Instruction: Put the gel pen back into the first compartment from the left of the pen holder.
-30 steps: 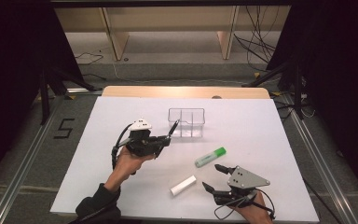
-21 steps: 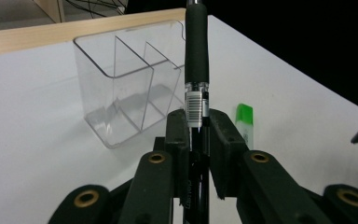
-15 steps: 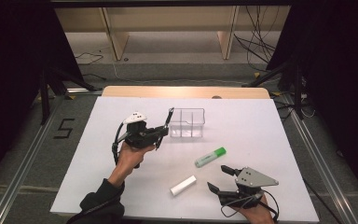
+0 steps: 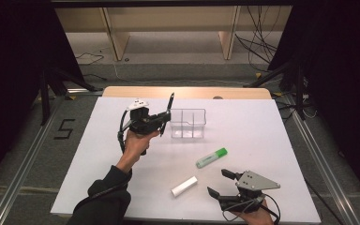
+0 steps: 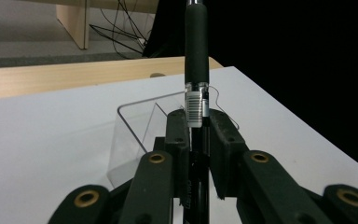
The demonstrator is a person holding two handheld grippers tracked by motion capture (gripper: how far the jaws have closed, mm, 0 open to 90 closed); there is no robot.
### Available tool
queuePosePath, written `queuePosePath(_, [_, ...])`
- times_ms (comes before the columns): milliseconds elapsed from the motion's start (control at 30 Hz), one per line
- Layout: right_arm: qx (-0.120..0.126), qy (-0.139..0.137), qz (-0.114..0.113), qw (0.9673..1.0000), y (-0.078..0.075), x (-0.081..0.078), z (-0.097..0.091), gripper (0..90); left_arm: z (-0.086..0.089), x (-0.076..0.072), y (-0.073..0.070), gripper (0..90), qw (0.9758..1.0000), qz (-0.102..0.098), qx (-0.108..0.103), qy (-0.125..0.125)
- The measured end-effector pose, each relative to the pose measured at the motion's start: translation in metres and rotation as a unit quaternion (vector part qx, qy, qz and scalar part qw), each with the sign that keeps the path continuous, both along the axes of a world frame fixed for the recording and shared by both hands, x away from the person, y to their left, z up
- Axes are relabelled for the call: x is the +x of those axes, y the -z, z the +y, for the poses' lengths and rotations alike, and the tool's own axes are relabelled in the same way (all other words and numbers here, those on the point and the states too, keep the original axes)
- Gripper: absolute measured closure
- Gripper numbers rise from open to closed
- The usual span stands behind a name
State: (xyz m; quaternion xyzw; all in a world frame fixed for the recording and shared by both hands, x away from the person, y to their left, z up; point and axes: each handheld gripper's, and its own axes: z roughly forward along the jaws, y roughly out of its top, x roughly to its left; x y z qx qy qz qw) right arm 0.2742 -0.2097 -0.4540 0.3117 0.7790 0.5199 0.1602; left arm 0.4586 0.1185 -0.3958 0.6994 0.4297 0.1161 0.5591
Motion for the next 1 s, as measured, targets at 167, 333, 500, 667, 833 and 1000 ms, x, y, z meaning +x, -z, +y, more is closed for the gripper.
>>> queuePosePath(167, [0.008,-0.001,0.004,1.0000,0.000,-0.001,-0.001,22.2,-0.005,0.010,-0.003,78.8,0.9998,-0.002,-0.013,-0.011])
queuePosePath(333, [0.008,-0.007,0.005,0.9999,0.001,-0.005,0.001,22.2,-0.012,0.024,-0.002,78.8,0.9997,-0.006,-0.015,-0.015])
queuePosePath(500, [0.007,-0.010,0.004,0.9999,0.001,-0.006,0.001,22.2,-0.013,0.035,-0.001,78.8,0.9991,0.001,-0.028,-0.031])
queuePosePath(667, [0.007,-0.009,0.005,0.9999,0.002,-0.006,0.000,22.2,-0.015,0.045,-0.003,78.8,0.9987,0.004,-0.030,-0.040])
queuePosePath(833, [0.004,-0.011,0.005,0.9999,0.003,-0.007,0.001,22.3,-0.019,0.052,-0.007,78.8,0.9986,0.001,-0.031,-0.043])
queuePosePath(1000, [0.001,-0.014,0.007,0.9999,0.003,-0.007,0.001,22.5,-0.026,0.059,-0.009,78.8,0.9986,0.000,-0.026,-0.045])
